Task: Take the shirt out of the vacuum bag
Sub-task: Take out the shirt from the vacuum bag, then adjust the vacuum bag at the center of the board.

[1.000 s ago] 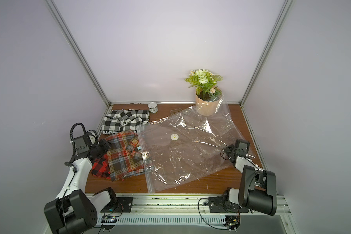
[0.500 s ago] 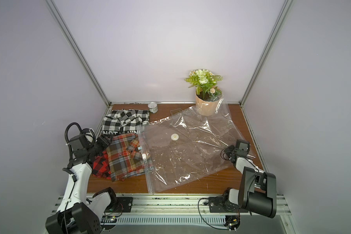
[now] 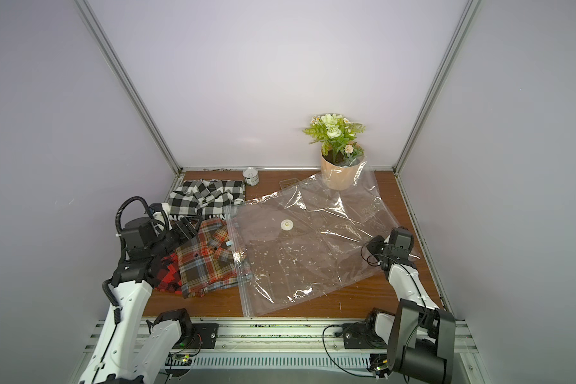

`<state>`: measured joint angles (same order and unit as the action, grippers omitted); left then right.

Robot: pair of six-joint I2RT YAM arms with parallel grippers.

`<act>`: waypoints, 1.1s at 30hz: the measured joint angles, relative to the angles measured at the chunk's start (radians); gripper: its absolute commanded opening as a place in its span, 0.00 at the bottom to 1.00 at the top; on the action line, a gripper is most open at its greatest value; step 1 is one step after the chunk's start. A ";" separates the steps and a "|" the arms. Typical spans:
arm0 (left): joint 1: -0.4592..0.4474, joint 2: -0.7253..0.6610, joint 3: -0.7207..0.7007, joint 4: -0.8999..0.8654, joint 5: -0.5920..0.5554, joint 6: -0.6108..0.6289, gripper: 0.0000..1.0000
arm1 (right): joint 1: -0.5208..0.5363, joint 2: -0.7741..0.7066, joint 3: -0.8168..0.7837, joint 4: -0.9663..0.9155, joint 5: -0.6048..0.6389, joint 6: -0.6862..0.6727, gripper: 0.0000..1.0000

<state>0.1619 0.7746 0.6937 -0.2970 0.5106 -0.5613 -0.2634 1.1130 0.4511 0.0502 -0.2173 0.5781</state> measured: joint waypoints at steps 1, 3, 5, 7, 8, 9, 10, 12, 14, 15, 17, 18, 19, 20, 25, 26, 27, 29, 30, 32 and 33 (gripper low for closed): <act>-0.026 -0.001 0.000 0.000 -0.002 0.000 0.74 | 0.000 -0.013 0.004 -0.012 -0.015 -0.008 0.57; -0.100 0.005 0.000 0.001 -0.024 -0.003 0.74 | 0.000 -0.043 0.016 -0.050 -0.037 -0.028 0.73; -0.181 0.014 -0.006 0.012 -0.048 -0.008 0.74 | 0.000 -0.078 0.032 -0.091 -0.048 -0.051 0.85; -0.262 0.032 -0.017 0.038 -0.068 -0.017 0.74 | 0.000 -0.120 0.051 -0.131 -0.046 -0.072 0.93; -0.304 0.048 -0.022 0.053 -0.079 -0.024 0.74 | 0.000 -0.143 0.060 -0.147 -0.040 -0.085 0.97; -0.346 0.066 -0.024 0.068 -0.091 -0.030 0.74 | 0.000 -0.165 0.069 -0.163 -0.029 -0.098 0.99; -0.384 0.086 -0.024 0.081 -0.103 -0.034 0.74 | 0.000 -0.182 0.078 -0.174 -0.021 -0.113 0.99; -0.464 0.131 -0.024 0.116 -0.124 -0.039 0.74 | -0.002 -0.198 0.099 -0.191 -0.017 -0.150 0.99; -0.522 0.175 -0.023 0.147 -0.135 -0.044 0.74 | -0.006 -0.179 0.136 -0.218 -0.010 -0.190 0.99; -0.546 0.197 -0.023 0.164 -0.135 -0.049 0.74 | -0.007 -0.158 0.159 -0.230 0.003 -0.209 0.99; -0.581 0.232 -0.023 0.194 -0.135 -0.058 0.74 | -0.014 -0.110 0.200 -0.242 0.029 -0.238 0.99; -0.594 0.245 -0.023 0.208 -0.137 -0.061 0.74 | -0.019 -0.088 0.216 -0.244 0.043 -0.248 0.99; -0.604 0.256 -0.023 0.222 -0.136 -0.064 0.74 | -0.023 -0.072 0.229 -0.245 0.058 -0.256 0.99; -0.614 0.267 -0.023 0.236 -0.135 -0.068 0.74 | -0.027 -0.058 0.240 -0.243 0.078 -0.263 0.99; -0.645 0.314 -0.027 0.311 -0.122 -0.083 0.74 | -0.035 0.006 0.318 -0.241 0.124 -0.304 0.99; -0.649 0.324 -0.034 0.334 -0.114 -0.086 0.74 | -0.035 0.027 0.344 -0.240 0.130 -0.316 0.99; -0.652 0.334 -0.044 0.354 -0.107 -0.090 0.74 | -0.035 0.049 0.372 -0.235 0.134 -0.330 0.99; -0.656 0.360 -0.066 0.389 -0.091 -0.098 0.74 | -0.035 0.082 0.411 -0.220 0.136 -0.360 0.99; -0.657 0.374 -0.076 0.402 -0.085 -0.101 0.74 | -0.035 0.094 0.424 -0.211 0.135 -0.377 0.99; -0.660 0.410 -0.095 0.429 -0.068 -0.108 0.74 | -0.035 0.117 0.437 -0.175 0.134 -0.419 0.99; -0.661 0.426 -0.100 0.437 -0.061 -0.109 0.74 | -0.035 0.126 0.437 -0.157 0.133 -0.442 0.99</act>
<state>-0.4992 1.2003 0.5938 0.1402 0.4492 -0.6708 -0.2985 1.2388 0.8879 -0.1066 -0.0845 0.1364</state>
